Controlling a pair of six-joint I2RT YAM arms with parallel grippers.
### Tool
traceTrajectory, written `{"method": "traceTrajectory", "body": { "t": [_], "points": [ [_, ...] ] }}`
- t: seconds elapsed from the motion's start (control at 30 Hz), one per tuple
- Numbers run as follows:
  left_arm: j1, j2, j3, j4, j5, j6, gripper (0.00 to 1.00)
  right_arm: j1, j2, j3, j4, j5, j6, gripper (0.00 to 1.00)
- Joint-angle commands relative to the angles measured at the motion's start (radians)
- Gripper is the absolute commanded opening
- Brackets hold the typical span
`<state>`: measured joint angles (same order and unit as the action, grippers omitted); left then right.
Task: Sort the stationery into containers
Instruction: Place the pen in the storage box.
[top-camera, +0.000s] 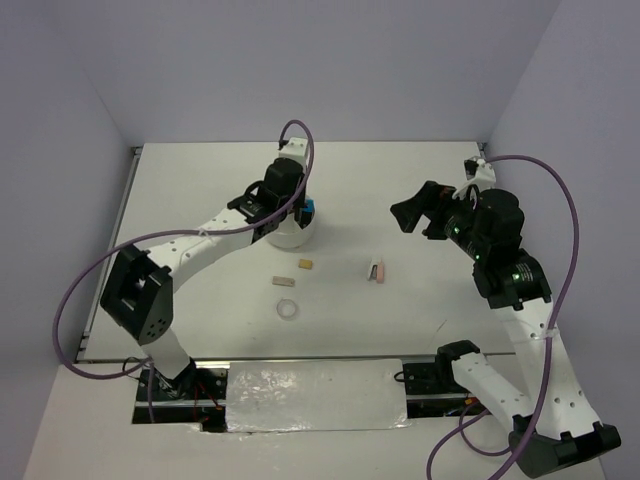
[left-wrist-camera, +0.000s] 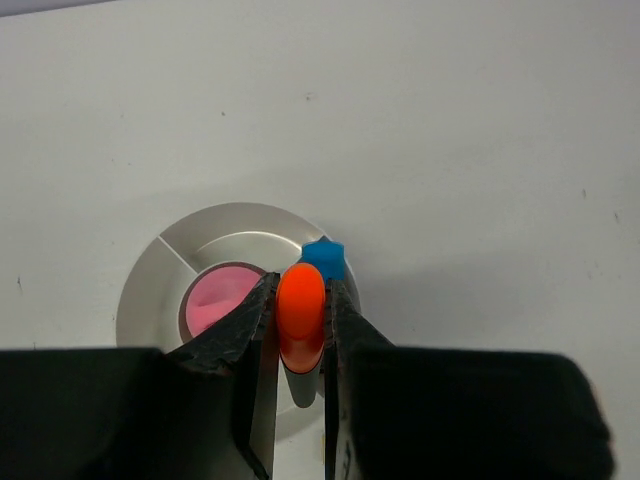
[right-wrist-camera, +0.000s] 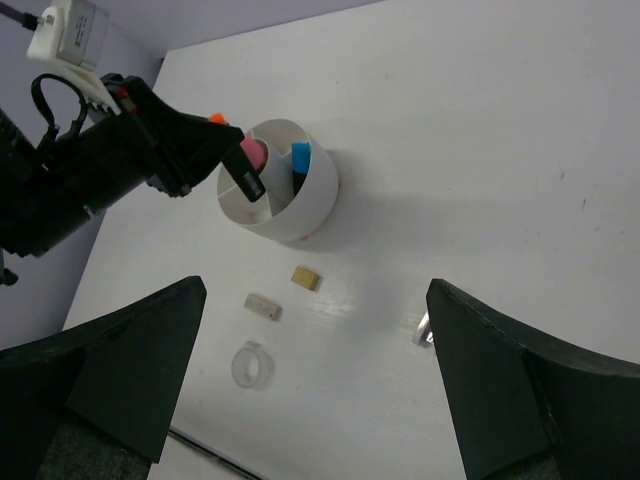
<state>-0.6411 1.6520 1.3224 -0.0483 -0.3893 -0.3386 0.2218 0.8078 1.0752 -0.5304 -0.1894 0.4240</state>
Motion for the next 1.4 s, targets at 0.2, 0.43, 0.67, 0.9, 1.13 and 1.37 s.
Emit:
{"method": "traceTrajectory", "body": {
  "t": [0.2, 0.43, 0.67, 0.9, 1.13, 1.37],
  "points": [
    [0.026, 0.078, 0.075, 0.151, 0.036, -0.017, 0.00, -0.001, -0.018, 0.060, -0.052, -0.018, -0.042, 1.00],
    [0.026, 0.089, 0.069, 0.172, 0.020, -0.030, 0.00, -0.001, -0.004, 0.063, -0.051, -0.018, -0.047, 1.00],
    [0.024, 0.091, -0.008, 0.196, 0.018, -0.033, 0.10, -0.001, 0.016, 0.071, -0.037, -0.030, -0.047, 1.00],
    [0.026, 0.075, -0.058, 0.209, 0.038, -0.046, 0.47, -0.001, 0.039, 0.072, -0.020, -0.050, -0.042, 1.00],
    [0.017, -0.013, -0.054, 0.217, 0.116, -0.057, 0.81, 0.002, 0.080, 0.028, -0.026, -0.053, -0.048, 1.00],
    [-0.005, -0.112, 0.049, 0.133, 0.168, -0.077, 0.85, 0.043, 0.174, -0.124, -0.026, 0.039, -0.018, 1.00]
  ]
}}
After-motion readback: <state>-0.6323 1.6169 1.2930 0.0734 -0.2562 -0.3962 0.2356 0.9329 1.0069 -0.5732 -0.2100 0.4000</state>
